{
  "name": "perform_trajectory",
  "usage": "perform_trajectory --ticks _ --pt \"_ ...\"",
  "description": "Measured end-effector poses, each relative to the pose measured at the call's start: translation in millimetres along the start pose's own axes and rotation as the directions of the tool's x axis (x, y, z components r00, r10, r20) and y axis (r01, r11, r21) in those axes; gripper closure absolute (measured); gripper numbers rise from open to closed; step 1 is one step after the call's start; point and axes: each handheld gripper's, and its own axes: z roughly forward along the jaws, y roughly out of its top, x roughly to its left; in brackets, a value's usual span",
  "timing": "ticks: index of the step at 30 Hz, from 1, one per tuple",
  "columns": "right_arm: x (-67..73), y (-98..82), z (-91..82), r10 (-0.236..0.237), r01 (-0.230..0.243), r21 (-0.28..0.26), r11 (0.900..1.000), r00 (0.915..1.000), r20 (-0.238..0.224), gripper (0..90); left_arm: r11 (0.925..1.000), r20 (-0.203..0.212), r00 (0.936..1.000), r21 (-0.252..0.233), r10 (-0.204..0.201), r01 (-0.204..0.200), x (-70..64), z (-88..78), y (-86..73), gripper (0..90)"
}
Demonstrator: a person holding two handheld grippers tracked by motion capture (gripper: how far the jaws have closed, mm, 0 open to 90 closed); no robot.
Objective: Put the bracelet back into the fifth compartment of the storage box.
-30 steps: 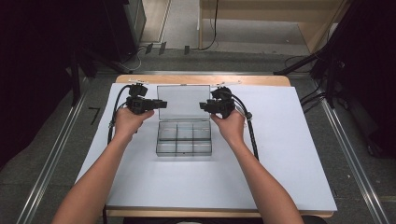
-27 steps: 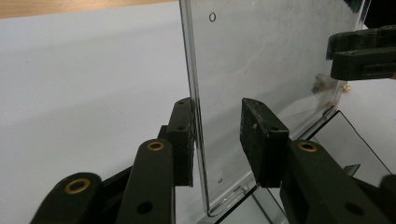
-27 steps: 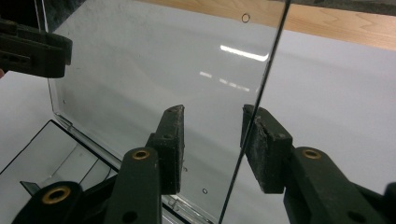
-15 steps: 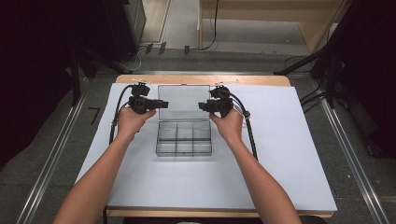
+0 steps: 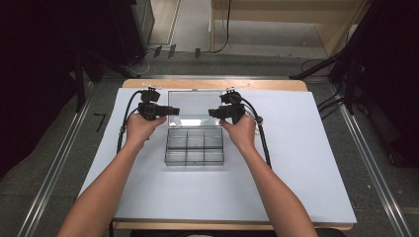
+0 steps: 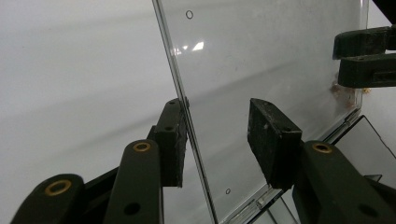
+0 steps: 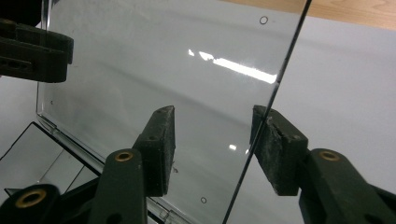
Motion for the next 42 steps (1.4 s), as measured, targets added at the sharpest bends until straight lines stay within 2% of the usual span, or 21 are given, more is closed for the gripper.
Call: perform_trajectory --ticks 8,13,23,33,42 --pt "-0.2 0.0 3.9 0.015 -0.015 0.023 1.000 0.9999 -0.004 47.0 0.9998 0.006 0.9999 0.014 -0.015 0.015 1.3 3.8 0.0 55.9" --pt "0.4 -0.1 7.0 0.021 -0.021 0.032 0.999 0.9998 -0.003 44.3 0.9996 -0.005 0.9999 0.025 -0.014 0.014 0.6 6.4 0.3 53.5" --pt "-0.2 -0.2 12.0 0.045 -0.044 0.050 0.998 0.9990 -0.006 40.6 0.9981 -0.006 0.9990 0.043 -0.044 0.045 0.9 11.4 0.5 49.7" --pt "-0.8 -1.2 18.3 0.065 -0.063 0.072 0.995 0.9978 -0.014 35.9 0.9936 -0.010 0.9961 0.070 -0.088 0.088 1.5 17.1 0.3 45.8" --pt "-1.2 -2.4 22.9 0.082 -0.080 0.090 0.993 0.9963 -0.023 32.1 0.9905 -0.012 0.9949 0.094 -0.100 0.101 3.2 20.9 -0.2 43.2"
